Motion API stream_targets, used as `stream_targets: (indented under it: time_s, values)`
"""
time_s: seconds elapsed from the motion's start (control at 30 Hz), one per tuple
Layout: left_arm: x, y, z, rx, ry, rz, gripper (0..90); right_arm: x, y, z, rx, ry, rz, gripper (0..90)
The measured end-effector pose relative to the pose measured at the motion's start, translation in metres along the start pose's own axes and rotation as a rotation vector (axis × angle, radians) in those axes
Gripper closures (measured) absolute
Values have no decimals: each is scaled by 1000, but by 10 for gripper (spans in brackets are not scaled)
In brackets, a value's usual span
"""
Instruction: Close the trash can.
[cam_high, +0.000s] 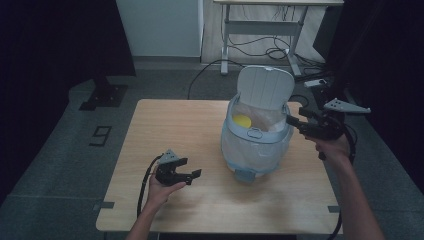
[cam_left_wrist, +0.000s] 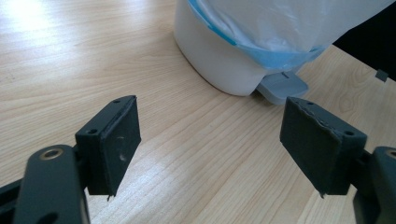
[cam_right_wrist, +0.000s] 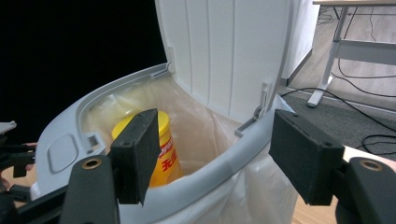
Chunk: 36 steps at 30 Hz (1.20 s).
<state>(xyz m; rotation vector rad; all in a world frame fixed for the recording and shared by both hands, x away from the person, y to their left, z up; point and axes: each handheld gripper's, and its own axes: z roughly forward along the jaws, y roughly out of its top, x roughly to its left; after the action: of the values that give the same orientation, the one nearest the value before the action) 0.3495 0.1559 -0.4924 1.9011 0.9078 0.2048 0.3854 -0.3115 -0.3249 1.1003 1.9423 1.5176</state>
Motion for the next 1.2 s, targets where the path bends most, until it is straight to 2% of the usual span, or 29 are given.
stream_targets:
  time_s: [0.43,0.73,0.93,1.2]
  values:
    - [1,-1,-1,8,-5,6,206,-18,25,26,24,-8,-10,318]
    - [4,-2,-3,6,1,-8,207,-29,33,38,21,-19,15,310]
    - [4,-3,-2,10,-3,-3,207,-35,41,46,9,-4,21,307]
    - [5,-3,-2,16,2,-3,210,-35,49,59,-8,48,28,307]
